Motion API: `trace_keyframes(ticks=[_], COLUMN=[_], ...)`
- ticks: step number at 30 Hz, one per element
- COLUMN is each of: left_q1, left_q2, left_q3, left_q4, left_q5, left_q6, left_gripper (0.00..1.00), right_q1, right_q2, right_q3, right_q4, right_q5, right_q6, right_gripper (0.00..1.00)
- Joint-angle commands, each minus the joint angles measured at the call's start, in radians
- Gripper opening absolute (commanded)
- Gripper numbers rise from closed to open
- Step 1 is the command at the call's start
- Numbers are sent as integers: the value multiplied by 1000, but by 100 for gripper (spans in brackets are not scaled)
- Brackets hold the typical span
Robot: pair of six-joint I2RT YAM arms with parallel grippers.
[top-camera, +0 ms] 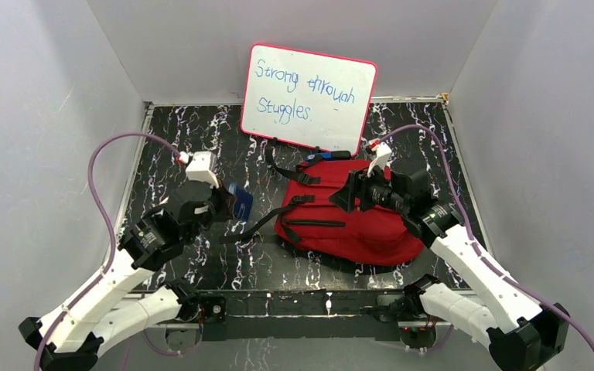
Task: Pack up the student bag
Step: Pick up the personal item from the center of the board.
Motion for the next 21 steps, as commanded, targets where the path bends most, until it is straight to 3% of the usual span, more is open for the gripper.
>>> trace_keyframes(ticks=[1,6,8,16,21], left_q1=[2,2,2,2,2], left_q2=[33,106,149,167,162], left_q3=[156,294,319,243,203], left_q4=[110,166,182,379,471], left_q5=[261,664,775,927,1012], left_q6=[347,448,477,596,678], left_gripper=[0,0,0,0,0], right_q1=[-1,-2,-2,-1,-2], right_q2=[-28,-38,-46,-121,-125], right_q3=[19,19,15,-44,-56], right_q4=[206,380,422,604,613], right_q5=[-210,-469,-503,-582,-601], right_q6=[-94,-124,-127,-224,-248], right_gripper=[72,76,78,81,79])
